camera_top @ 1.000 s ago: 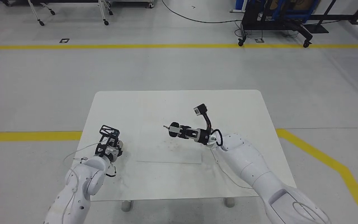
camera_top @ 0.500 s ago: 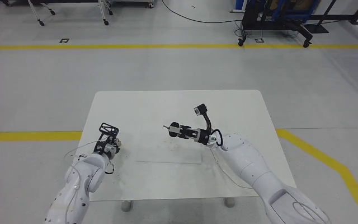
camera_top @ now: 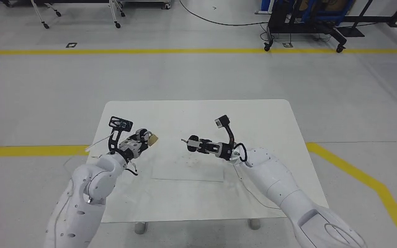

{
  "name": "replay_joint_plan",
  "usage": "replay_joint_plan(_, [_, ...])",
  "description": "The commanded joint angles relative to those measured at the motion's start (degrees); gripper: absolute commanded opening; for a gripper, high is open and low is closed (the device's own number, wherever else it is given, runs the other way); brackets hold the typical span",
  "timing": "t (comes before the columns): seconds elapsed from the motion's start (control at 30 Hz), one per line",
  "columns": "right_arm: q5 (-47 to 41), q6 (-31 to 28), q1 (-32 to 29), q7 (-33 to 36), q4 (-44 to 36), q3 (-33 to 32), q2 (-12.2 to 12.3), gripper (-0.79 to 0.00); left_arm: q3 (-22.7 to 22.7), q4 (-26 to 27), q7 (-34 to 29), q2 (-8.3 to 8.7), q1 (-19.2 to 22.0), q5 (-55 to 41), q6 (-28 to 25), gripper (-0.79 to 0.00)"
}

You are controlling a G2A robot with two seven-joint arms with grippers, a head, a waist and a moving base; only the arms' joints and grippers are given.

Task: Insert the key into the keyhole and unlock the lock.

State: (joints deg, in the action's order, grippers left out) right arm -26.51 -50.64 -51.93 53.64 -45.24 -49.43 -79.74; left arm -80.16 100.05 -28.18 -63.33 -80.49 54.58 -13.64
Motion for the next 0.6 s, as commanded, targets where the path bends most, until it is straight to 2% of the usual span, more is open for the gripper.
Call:
replay_joint_plan(0.0, [0.0,0.0,0.0,0.0,0.0,0.0,0.0,-0.785,0.5,0.6,1.5,0.12,0.1,12.0,0.1,-0.785])
replay_joint_plan(0.17, [0.0,0.0,0.0,0.0,0.0,0.0,0.0,-0.785,0.6,0.5,1.6,0.08,0.0,11.5,0.2,-0.785])
replay_joint_plan(0.23, [-0.4,0.4,-0.6,-2.0,-1.0,-0.3,0.0,-0.785,1.3,-1.2,-0.2,-0.36,-0.1,3.8,0.6,-0.785])
replay_joint_plan(0.3, [-0.7,-1.0,-1.1,-4.9,-2.2,-1.2,0.0,-0.785,2.1,-4.3,-3.4,-0.95,0.9,-8.3,0.7,-0.785])
replay_joint_plan(0.4, [-0.4,-3.4,-1.5,-8.4,-3.0,-2.1,-0.1,-0.785,3.2,-9.4,-11.0,-1.71,4.2,-26.7,0.2,-0.785])
replay_joint_plan(0.57, [2.3,-3.3,-0.8,-11.5,-2.9,-1.7,-0.6,-0.785,6.8,-17.3,-18.6,-2.99,9.6,-47.4,0.1,-0.785])
